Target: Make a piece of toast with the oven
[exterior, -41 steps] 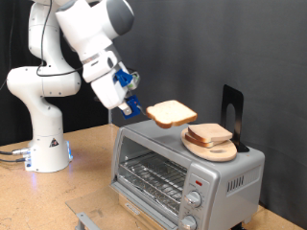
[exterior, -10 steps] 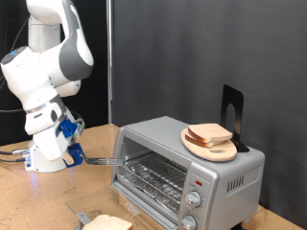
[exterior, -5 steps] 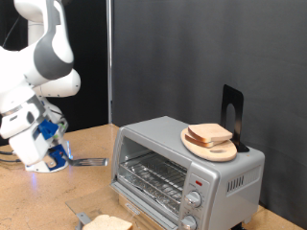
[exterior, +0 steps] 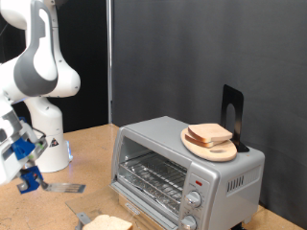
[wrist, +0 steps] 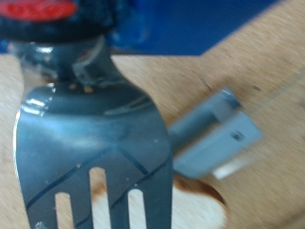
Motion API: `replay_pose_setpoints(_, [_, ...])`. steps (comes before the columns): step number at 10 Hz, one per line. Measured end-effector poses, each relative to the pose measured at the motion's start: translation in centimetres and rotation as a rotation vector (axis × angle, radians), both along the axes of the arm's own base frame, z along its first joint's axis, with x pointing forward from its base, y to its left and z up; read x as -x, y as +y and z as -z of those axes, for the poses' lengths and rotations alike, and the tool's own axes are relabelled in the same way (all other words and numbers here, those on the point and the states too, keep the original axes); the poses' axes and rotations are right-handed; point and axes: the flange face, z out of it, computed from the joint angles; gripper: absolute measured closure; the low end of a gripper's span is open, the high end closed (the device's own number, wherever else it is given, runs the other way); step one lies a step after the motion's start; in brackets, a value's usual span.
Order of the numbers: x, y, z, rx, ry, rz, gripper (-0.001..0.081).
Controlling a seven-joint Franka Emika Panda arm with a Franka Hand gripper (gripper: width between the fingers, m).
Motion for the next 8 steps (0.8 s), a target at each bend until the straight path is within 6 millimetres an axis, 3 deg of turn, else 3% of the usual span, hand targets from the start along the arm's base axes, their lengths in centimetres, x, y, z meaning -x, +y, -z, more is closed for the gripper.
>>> replay_pose_setpoints(8, [-4.1,-6.6,8.0,0.065,0.047,-0.027,0.0358])
